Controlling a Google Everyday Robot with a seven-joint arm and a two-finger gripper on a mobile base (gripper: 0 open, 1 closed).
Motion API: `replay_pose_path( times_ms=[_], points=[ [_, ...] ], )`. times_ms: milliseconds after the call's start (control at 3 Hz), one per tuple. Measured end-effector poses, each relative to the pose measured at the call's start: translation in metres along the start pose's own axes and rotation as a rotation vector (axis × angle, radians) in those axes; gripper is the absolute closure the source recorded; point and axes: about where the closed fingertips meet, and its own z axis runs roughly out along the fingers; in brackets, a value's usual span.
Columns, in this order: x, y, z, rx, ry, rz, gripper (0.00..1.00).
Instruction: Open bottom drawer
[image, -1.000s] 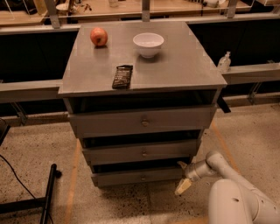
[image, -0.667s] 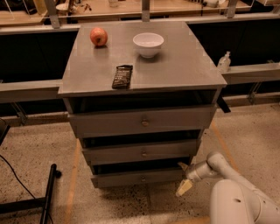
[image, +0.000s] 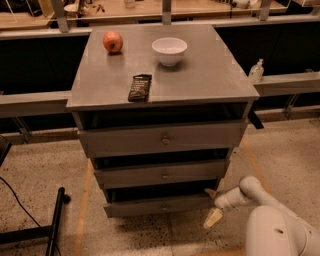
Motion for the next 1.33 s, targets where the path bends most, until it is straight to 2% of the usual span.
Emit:
replay_pose_path(
  times_ms=[333,667,1333],
  points=[
    [-0.006,0.004,0.006,-0.024,-0.024,-0.01,0.0],
    [-0.023,0.013,0.008,-0.05,-0.075,-0.058,0.0],
    [-0.032,0.014,0.011,-0.045,-0.091,-0.087,0.0]
  ],
)
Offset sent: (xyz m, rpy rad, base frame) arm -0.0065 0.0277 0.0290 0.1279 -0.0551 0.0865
